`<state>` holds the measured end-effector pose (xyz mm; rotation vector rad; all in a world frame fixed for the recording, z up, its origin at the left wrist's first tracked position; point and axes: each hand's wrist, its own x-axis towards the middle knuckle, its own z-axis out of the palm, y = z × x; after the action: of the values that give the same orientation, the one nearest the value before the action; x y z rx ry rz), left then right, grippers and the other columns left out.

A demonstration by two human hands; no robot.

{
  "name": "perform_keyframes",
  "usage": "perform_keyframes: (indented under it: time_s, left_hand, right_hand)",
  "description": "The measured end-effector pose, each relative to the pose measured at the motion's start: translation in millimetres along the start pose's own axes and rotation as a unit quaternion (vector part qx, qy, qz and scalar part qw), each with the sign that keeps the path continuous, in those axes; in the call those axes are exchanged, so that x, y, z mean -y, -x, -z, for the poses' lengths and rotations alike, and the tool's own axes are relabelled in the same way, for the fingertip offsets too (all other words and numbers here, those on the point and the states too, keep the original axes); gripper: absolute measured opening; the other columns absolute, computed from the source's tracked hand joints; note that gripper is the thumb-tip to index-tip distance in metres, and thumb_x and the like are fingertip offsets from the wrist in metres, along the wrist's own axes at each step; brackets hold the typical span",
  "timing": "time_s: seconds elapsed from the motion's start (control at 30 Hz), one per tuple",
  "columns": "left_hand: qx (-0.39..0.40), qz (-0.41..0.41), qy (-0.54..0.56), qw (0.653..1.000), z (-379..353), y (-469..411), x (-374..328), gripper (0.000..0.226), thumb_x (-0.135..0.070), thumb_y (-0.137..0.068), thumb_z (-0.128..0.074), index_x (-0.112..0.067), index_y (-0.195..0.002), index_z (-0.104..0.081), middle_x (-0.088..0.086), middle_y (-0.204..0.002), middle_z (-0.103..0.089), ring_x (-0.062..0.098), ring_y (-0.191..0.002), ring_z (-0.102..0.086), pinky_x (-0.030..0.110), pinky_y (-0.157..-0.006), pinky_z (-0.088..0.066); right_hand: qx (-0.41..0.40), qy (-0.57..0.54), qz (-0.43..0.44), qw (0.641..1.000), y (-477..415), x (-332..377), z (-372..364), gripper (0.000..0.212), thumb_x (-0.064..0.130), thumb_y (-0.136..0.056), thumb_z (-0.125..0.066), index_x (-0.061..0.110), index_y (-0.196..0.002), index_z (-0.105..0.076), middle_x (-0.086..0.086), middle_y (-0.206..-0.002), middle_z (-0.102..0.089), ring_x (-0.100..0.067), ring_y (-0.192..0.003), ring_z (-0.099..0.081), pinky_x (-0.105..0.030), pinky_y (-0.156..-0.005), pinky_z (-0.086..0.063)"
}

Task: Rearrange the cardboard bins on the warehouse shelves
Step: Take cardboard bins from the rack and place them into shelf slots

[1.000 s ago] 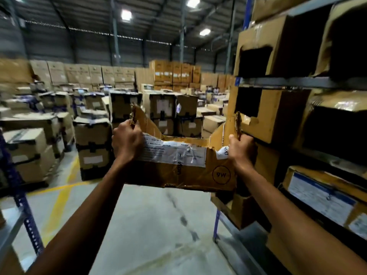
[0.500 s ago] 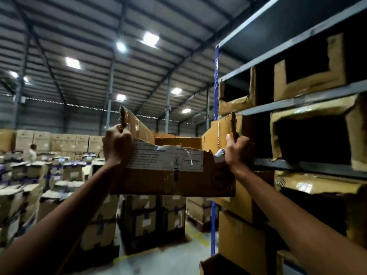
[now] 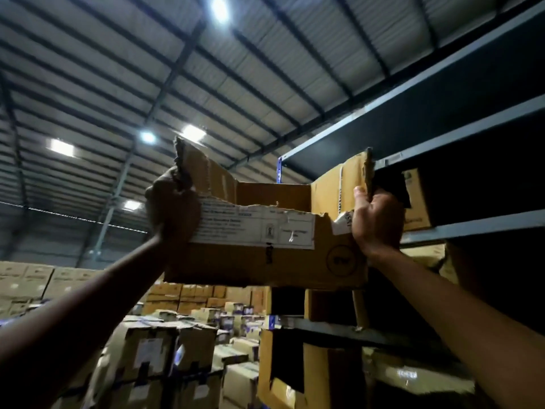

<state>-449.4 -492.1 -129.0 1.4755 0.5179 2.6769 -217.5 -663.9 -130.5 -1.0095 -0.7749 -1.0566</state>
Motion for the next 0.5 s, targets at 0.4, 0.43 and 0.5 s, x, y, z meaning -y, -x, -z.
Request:
perform_keyframes:
  time_s: [0.4, 0.43, 0.5]
  left_hand:
    - [-0.091, -0.039, 0.151, 0.984, -29.5, 13.1, -92.7, 0.046, -0.032, -0.102, -0.037, -0.011, -0.061, -0.044, 0.004, -0.050, -0.036, 0.024, -0.054, -0.037, 0.032, -0.058, -0.015]
    - [-0.087, -0.026, 0.169, 0.981, -36.0, 17.6, -103.7, 0.048, -0.032, -0.102, -0.038, -0.010, -0.061, -0.046, 0.002, -0.051, -0.032, 0.017, -0.053, -0.032, 0.032, -0.058, -0.015]
    - [-0.074, 0.010, 0.240, 0.968, -47.4, 26.3, -123.8, 0.049, -0.033, -0.101, -0.042, -0.011, -0.057, -0.041, 0.014, -0.055, -0.033, 0.008, -0.052, -0.028, 0.035, -0.057, -0.017]
  right_hand:
    - [-0.088, 0.066, 0.127, 0.986, -69.5, 33.8, 116.9, 0.039, 0.035, -0.101, -0.047, 0.020, -0.065, -0.052, 0.008, -0.056, -0.049, -0.003, -0.047, -0.047, -0.017, -0.047, -0.029]
    - [-0.098, 0.077, 0.135, 0.983, -74.5, 36.8, 128.2, 0.037, 0.035, -0.101, -0.047, 0.018, -0.068, -0.055, 0.008, -0.056, -0.050, -0.002, -0.048, -0.048, -0.017, -0.047, -0.029]
    - [-0.113, 0.100, 0.144, 0.978, -83.1, 42.9, 147.8, 0.035, 0.033, -0.100, -0.048, 0.017, -0.071, -0.058, 0.009, -0.056, -0.051, 0.000, -0.049, -0.049, -0.015, -0.045, -0.030]
